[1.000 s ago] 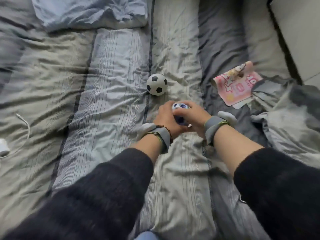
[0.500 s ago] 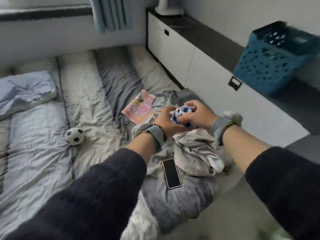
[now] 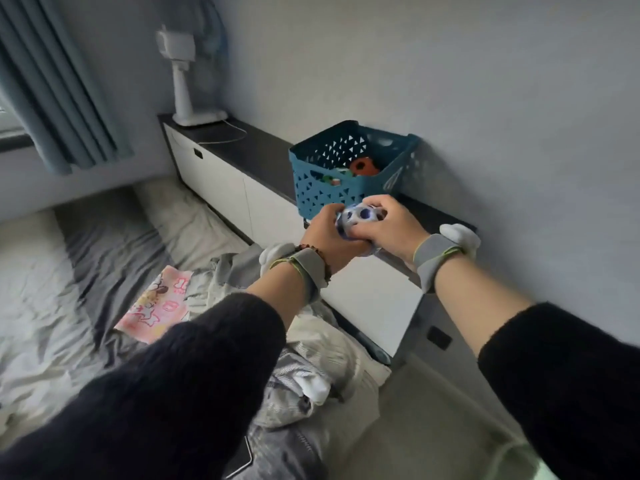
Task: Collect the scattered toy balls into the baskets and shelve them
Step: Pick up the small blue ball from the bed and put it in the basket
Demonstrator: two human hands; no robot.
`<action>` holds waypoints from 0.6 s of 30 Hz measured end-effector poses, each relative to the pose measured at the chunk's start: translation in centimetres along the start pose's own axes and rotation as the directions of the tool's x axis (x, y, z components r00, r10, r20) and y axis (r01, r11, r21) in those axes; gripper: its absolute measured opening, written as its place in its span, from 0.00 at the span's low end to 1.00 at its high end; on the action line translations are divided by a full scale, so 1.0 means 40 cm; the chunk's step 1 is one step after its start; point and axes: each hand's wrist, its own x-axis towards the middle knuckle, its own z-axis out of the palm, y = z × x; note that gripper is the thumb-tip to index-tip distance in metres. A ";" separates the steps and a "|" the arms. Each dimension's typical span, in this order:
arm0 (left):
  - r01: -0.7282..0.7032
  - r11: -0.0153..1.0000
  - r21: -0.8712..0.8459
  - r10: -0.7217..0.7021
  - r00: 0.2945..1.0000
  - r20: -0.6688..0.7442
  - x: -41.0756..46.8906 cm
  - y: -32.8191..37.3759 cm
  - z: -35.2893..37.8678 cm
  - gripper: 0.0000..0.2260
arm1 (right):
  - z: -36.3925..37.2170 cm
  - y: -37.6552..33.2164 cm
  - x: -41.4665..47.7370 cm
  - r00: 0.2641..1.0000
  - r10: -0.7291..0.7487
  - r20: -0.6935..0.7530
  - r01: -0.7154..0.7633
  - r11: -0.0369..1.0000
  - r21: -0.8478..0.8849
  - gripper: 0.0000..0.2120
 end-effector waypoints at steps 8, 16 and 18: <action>-0.059 0.979 0.197 0.072 0.995 -0.064 0.206 0.081 0.037 0.35 | -0.109 0.012 0.157 0.996 -0.033 -0.086 0.030 0.999 -0.037 0.24; -0.034 0.967 0.254 0.058 0.995 -0.085 0.494 0.078 0.056 0.35 | -0.136 0.002 0.451 0.990 -0.112 -0.083 0.093 0.974 -0.208 0.19; -0.005 0.961 0.275 0.025 0.997 -0.066 0.580 0.058 0.063 0.35 | -0.137 0.010 0.538 0.995 -0.081 -0.051 0.065 0.962 -0.265 0.19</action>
